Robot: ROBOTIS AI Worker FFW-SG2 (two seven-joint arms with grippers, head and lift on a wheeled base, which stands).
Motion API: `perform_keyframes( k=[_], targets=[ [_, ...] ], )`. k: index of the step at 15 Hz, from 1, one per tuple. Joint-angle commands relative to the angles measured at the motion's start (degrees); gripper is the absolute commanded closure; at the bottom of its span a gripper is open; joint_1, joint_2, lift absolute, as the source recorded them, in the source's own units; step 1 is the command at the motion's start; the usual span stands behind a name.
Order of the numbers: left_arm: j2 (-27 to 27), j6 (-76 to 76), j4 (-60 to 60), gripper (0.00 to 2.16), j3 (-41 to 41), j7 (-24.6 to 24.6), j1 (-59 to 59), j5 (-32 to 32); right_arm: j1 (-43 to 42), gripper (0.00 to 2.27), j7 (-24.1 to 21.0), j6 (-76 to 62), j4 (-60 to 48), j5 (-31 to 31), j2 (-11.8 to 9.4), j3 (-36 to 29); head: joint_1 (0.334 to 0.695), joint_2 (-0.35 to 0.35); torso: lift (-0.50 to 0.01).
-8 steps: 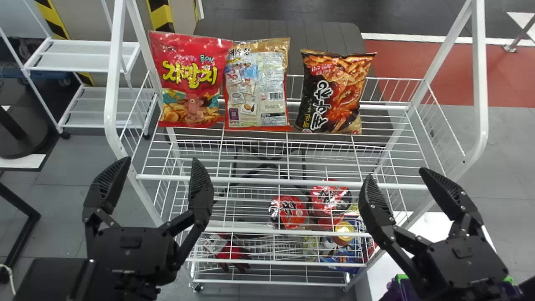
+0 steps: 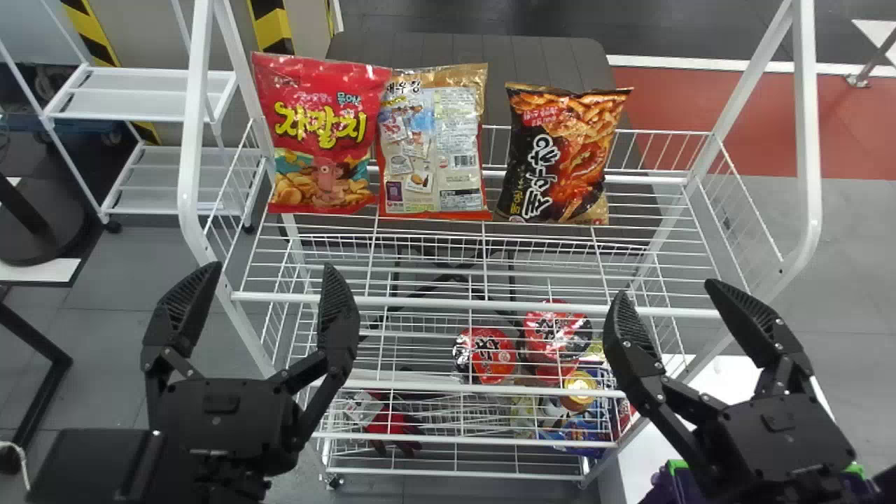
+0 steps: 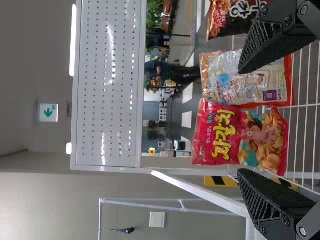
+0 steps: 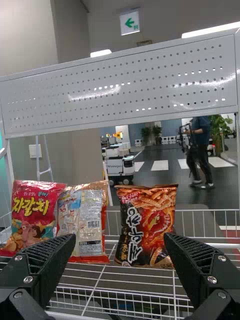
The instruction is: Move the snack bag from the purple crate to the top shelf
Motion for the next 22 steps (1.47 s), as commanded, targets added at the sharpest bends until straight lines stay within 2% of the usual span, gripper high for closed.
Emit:
perform_keyframes(
  k=[1,13,22],
  targets=[
    [0.0,0.04,-0.09,0.11,0.06,-0.06,0.0,0.01,-0.04,0.18,-0.06,0.09,0.0,-0.06,-0.02,0.04,0.695,-0.03,0.0],
    [0.0,0.22,-0.09,0.11,-0.02,0.03,0.0,-0.08,-0.13,0.18,0.38,-0.61,0.26,-0.24,-0.11,-0.05,0.695,-0.03,-0.001],
    [-0.09,0.22,0.43,0.11,0.24,0.03,-0.53,0.54,-0.21,0.18,0.56,-0.26,0.44,-0.68,-0.11,-0.05,0.695,-0.023,-0.041]
  ],
)
